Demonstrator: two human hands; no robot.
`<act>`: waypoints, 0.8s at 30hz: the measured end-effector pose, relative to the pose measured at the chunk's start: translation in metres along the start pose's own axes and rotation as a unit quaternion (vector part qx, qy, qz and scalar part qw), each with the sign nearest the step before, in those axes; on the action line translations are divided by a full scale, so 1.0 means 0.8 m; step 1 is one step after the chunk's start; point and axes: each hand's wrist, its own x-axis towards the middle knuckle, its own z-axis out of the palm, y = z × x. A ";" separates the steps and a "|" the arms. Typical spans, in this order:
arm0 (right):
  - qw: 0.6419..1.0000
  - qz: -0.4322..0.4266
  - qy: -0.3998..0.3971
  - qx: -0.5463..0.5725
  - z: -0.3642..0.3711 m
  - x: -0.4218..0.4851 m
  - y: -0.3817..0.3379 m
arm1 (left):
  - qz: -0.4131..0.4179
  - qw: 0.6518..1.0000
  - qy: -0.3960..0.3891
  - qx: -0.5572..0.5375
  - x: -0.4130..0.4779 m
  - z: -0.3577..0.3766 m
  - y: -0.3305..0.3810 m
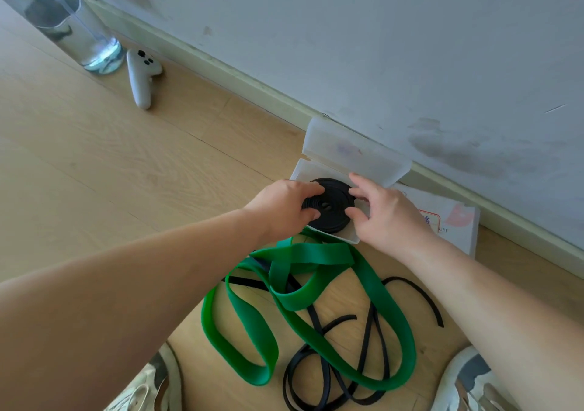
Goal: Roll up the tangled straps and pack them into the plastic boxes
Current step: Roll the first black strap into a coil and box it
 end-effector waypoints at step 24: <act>0.981 -0.035 -0.170 -0.089 0.015 -0.023 -0.022 | 0.028 0.977 -0.172 0.122 -0.006 0.008 0.008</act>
